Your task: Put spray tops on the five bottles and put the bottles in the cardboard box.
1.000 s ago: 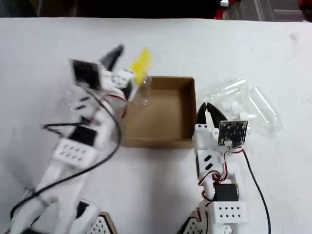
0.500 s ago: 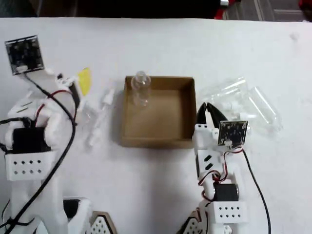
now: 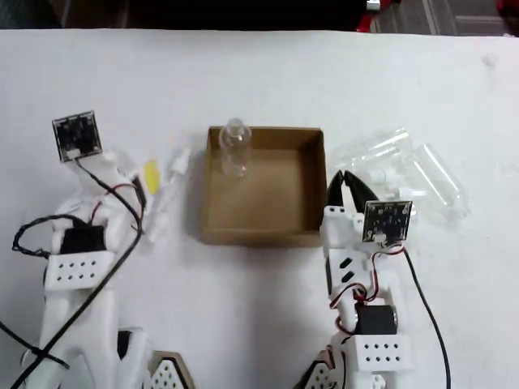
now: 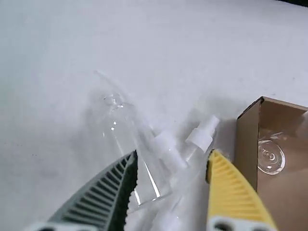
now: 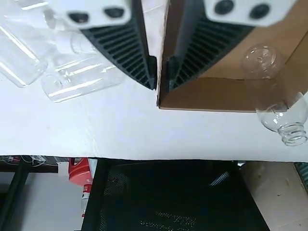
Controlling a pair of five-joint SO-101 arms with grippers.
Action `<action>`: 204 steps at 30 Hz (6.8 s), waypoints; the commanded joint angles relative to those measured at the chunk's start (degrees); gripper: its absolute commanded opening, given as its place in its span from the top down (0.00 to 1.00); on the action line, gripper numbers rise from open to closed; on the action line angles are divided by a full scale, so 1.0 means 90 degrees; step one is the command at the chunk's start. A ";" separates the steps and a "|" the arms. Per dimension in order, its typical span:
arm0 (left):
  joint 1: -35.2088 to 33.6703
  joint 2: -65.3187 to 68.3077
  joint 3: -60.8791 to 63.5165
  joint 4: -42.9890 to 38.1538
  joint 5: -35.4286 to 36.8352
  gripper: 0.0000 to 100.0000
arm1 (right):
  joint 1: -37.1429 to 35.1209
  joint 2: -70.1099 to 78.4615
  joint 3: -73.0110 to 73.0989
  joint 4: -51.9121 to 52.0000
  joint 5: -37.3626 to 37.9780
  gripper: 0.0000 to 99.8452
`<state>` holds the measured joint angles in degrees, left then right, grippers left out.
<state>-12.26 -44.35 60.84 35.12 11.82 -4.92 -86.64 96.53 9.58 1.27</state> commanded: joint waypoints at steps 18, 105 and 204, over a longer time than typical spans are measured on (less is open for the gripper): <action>-0.0093 -0.0181 0.0107 -0.0342 -0.0293 0.78 | -0.0103 0.0024 0.0059 -0.0142 -0.0010 0.98; -0.0093 0.4049 -0.4122 0.2764 -0.0274 0.78 | -0.0103 0.0063 0.0068 -0.0122 -0.0010 0.98; -0.0708 1.1726 -1.6000 0.7473 0.1475 0.96 | -0.0103 0.0034 0.0068 -0.0161 -0.0010 0.98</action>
<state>-20.97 67.03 -80.18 101.58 24.84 -5.45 -86.29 96.53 9.58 1.27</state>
